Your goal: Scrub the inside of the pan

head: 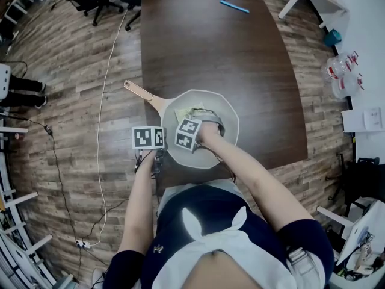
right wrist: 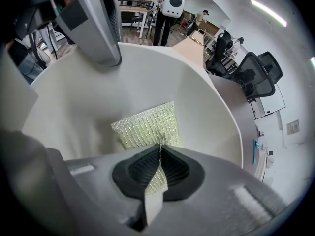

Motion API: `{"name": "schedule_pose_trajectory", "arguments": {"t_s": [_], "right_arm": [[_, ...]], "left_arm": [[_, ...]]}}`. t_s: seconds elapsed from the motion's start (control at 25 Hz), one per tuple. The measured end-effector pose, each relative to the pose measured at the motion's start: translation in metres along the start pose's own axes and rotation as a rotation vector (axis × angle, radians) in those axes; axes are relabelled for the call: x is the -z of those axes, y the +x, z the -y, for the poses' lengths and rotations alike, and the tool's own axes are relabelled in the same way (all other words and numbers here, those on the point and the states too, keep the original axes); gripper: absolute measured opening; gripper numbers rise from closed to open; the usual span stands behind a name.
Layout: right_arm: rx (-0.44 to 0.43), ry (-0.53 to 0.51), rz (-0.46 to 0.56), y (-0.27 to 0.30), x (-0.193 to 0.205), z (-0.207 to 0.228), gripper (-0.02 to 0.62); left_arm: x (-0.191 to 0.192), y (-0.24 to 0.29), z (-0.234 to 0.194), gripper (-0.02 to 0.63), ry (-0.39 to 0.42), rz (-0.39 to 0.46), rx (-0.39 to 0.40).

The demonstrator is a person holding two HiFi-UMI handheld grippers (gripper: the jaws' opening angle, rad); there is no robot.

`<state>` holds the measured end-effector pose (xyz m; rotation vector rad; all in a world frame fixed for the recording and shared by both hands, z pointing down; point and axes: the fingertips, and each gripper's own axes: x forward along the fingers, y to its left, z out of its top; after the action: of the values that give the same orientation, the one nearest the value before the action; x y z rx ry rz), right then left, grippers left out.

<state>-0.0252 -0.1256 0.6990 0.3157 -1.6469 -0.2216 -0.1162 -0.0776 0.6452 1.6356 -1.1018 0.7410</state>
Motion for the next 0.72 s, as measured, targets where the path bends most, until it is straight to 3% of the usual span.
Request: {"name": "schedule_pose_trajectory", "arguments": {"t_s": [0.72], "right_arm": [[-0.053,0.058,-0.124,0.004,0.039,0.009,0.008]], "left_arm": [[0.0,0.0,-0.001,0.017,-0.003,0.015,0.002]]}}
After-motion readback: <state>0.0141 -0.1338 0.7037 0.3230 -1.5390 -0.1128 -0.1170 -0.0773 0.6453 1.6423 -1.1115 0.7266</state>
